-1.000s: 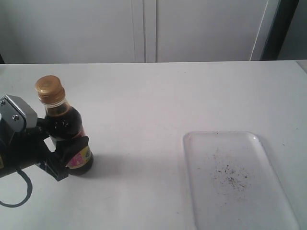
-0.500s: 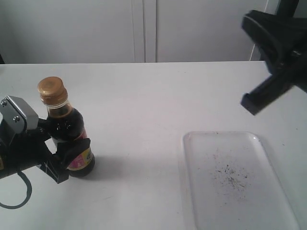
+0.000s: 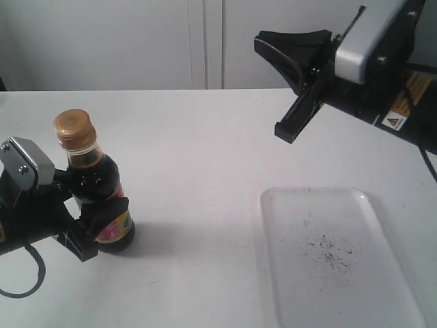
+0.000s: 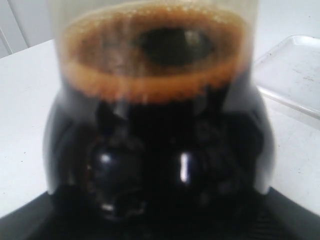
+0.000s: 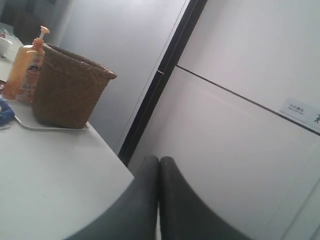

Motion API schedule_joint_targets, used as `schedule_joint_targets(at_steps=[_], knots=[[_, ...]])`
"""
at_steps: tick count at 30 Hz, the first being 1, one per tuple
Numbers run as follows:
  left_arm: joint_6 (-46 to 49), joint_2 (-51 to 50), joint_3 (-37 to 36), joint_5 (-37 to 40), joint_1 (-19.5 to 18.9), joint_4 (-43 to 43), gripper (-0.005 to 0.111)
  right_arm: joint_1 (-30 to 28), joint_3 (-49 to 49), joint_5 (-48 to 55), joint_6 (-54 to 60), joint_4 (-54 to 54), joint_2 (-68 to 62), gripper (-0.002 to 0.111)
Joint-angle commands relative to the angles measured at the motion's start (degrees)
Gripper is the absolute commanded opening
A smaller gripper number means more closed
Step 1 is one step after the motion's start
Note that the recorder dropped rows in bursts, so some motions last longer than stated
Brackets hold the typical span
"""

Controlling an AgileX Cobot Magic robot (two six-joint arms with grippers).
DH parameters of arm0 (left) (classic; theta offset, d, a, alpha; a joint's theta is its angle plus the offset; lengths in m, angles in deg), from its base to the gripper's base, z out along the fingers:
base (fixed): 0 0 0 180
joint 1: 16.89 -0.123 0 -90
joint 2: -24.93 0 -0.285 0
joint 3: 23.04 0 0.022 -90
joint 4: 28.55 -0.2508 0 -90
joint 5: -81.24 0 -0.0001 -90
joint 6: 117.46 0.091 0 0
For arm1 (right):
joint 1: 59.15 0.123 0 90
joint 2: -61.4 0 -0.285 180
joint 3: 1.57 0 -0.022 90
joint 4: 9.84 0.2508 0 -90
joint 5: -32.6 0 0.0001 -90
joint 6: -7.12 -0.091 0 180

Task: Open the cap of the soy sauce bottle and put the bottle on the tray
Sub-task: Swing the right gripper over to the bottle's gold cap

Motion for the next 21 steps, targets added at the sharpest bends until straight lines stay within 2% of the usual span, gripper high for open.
schedule_joint_targets(at_steps=[1,8,16,21], knots=[[-0.4,0.4,0.2,-1.3,-0.1,-0.6,0.000,0.0,-5.0,-0.7,-5.3,-4.1,-4.6,0.000],[-0.4,0.4,0.2,-1.3,-0.1,-0.6,0.000,0.5,-11.6,0.8,-7.5,-7.9,-10.9,0.000],[-0.4,0.4,0.2,-1.3,-0.1,-0.6,0.000,5.1,-18.8,6.5,-7.5,-8.4,-16.7,0.000],[-0.4,0.4,0.2,-1.3,-0.1,-0.6,0.000,5.6,-22.8,6.1,-6.8,-8.8,-20.8,0.000]])
